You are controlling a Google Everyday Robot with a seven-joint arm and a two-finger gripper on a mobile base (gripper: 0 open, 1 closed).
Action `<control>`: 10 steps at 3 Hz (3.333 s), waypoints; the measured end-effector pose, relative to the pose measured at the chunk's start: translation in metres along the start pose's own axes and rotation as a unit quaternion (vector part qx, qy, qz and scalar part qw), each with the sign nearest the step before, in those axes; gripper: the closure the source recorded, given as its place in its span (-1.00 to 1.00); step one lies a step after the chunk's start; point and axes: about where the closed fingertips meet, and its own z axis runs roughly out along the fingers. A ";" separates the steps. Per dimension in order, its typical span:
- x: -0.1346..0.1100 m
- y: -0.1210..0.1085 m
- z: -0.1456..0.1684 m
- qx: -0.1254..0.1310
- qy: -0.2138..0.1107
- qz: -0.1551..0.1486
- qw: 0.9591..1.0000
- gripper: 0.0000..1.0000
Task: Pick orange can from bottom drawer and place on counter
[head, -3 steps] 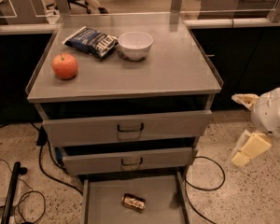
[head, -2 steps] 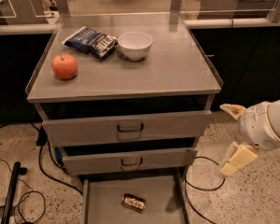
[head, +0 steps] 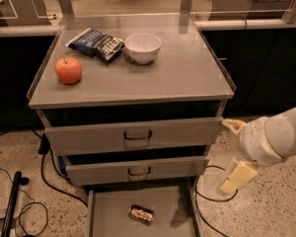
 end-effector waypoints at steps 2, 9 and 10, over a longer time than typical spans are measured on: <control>0.025 0.038 0.101 -0.036 0.007 0.027 0.999 -1.00; 0.101 0.087 0.303 -0.112 0.002 0.068 0.991 -1.00; 0.124 0.089 0.355 -0.130 -0.006 0.099 0.987 -1.00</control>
Offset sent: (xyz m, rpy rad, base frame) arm -0.0122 0.0455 -0.1546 0.0248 0.1212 -0.0323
